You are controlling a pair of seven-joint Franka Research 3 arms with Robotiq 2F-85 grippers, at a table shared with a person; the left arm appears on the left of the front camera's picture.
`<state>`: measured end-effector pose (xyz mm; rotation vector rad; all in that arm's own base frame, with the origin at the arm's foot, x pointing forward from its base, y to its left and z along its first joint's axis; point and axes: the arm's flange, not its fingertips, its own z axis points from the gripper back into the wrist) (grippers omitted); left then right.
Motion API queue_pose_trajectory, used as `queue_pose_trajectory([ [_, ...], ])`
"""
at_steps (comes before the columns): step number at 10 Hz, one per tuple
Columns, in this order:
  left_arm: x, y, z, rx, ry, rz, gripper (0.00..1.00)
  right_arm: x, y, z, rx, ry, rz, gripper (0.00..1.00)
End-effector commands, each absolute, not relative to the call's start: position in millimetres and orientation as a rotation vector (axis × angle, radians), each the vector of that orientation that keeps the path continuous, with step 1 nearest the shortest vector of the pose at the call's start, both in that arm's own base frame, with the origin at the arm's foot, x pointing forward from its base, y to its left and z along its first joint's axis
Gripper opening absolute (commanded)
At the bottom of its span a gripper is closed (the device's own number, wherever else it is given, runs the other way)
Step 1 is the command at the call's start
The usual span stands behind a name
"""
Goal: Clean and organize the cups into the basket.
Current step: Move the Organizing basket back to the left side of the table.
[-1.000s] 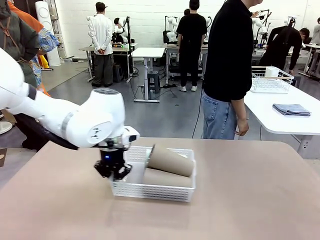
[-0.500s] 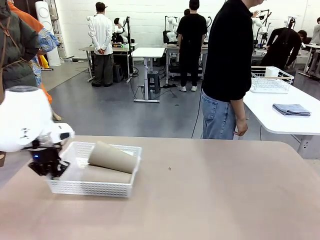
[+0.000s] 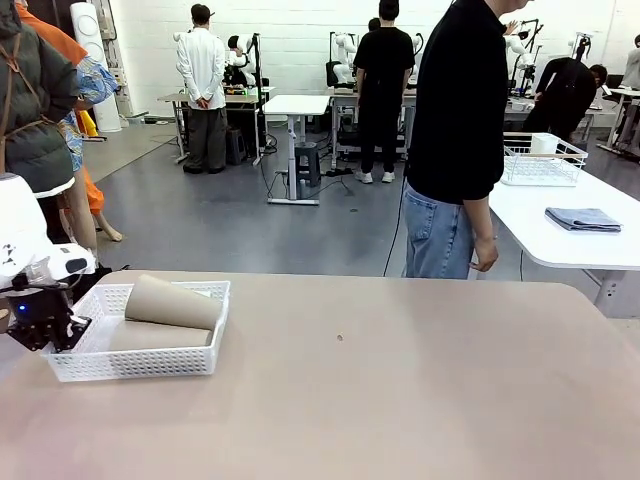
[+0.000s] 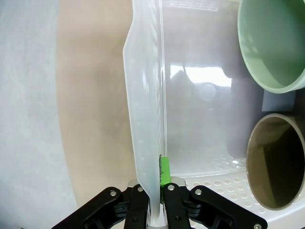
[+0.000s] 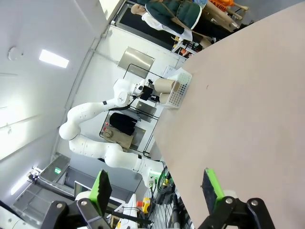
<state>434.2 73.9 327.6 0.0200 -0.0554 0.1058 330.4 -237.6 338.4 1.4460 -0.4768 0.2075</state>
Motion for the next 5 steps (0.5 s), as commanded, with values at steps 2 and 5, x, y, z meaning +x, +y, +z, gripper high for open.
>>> queue_pose_trajectory([
  [2, 434, 74, 328, 0.02, -0.055, 0.106, 0.04, 330, -238, 339, 1.444, -0.479, 0.208, 1.0],
  [5, 434, 74, 328, 0.02, -0.055, 0.106, 0.04, 330, -238, 339, 1.444, -0.479, 0.208, 1.0],
])
